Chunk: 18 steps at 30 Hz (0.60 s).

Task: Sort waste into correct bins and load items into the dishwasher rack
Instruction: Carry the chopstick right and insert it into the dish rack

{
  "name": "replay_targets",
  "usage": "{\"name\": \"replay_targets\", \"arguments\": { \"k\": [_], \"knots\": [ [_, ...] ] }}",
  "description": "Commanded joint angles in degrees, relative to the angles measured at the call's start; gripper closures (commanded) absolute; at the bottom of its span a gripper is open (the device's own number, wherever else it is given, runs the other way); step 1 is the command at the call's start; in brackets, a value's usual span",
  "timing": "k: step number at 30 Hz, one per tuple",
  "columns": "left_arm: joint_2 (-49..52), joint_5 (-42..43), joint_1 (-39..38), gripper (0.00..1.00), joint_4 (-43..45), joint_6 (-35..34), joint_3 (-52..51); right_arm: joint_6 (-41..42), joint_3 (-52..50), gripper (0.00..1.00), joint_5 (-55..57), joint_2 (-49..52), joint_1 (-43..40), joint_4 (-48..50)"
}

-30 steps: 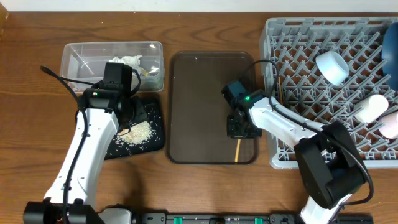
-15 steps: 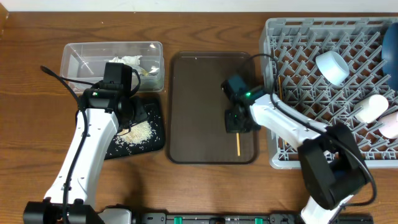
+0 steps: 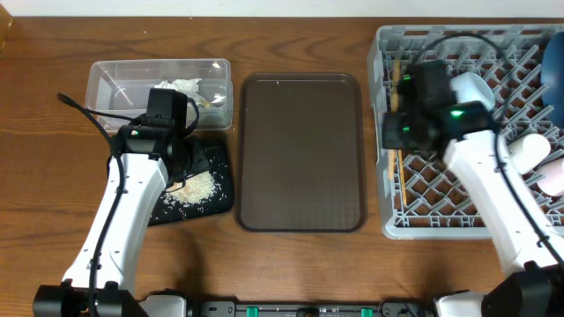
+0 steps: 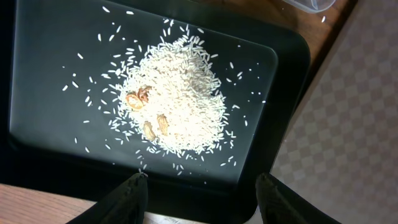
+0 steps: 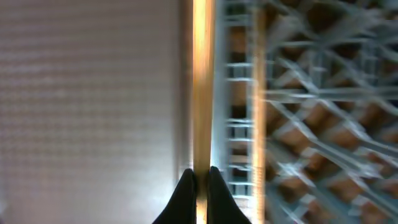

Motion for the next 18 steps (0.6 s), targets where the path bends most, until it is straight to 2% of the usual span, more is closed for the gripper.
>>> {"name": "replay_targets", "arguments": {
  "k": [1,13,18],
  "knots": [
    [0.0,-0.6,0.2,0.41,0.1,-0.2,0.1,-5.7,0.3,0.99,-2.7,0.6,-3.9,-1.8],
    [0.0,-0.6,0.2,0.41,0.2,-0.2,0.1,-8.3,-1.3,0.99,-2.7,6.8,-5.5,-4.4],
    [0.0,-0.6,0.2,0.41,0.2,-0.2,0.1,-8.3,-1.3,0.95,-2.7,8.5,-5.5,-4.3]
  ]
}}
